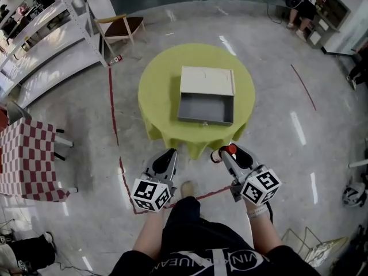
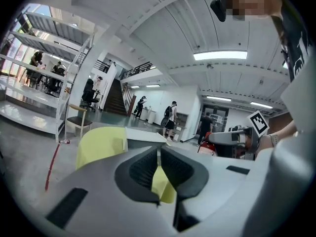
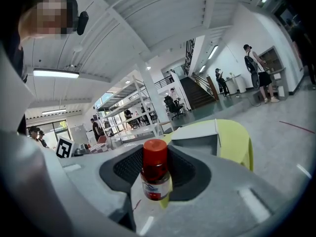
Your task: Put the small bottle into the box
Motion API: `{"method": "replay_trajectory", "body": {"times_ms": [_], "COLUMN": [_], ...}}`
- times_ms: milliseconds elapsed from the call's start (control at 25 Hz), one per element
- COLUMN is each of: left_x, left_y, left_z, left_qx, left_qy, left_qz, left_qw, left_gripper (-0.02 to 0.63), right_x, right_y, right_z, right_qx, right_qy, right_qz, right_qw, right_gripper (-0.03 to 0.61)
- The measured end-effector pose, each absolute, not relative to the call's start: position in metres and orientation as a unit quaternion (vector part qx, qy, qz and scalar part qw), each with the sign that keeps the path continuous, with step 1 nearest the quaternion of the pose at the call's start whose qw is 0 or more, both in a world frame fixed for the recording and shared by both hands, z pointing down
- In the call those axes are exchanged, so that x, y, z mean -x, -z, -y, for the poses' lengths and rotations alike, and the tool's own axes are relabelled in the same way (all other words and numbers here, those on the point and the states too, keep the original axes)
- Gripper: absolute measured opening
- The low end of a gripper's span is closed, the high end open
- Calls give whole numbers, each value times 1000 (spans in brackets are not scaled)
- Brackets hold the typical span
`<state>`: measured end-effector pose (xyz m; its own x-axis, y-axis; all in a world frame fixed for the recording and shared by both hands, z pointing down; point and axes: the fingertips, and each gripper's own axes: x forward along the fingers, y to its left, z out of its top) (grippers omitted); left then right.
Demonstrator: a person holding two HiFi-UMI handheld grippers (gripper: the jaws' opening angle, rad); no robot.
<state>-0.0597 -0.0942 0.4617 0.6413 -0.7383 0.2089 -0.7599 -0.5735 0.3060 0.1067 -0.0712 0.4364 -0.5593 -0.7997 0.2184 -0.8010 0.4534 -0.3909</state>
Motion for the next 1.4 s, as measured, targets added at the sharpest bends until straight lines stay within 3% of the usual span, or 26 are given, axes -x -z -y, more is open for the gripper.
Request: {"method": "replay_trajectory", "body": {"times_ms": [1400], "left_x": [36], "left_y": [-491], "left_z": [205], "left_qx": [-886], "left_qy": [-45], "left_qz": [407], "left_qw": [220], "left_gripper": [28], "right_x": [-98], "right_y": [-450], "right_z": [201], "right_qx": [-434], "right_qy": [-254], "right_qz": [864], "right_qw": [8], "right_gripper": [149]}}
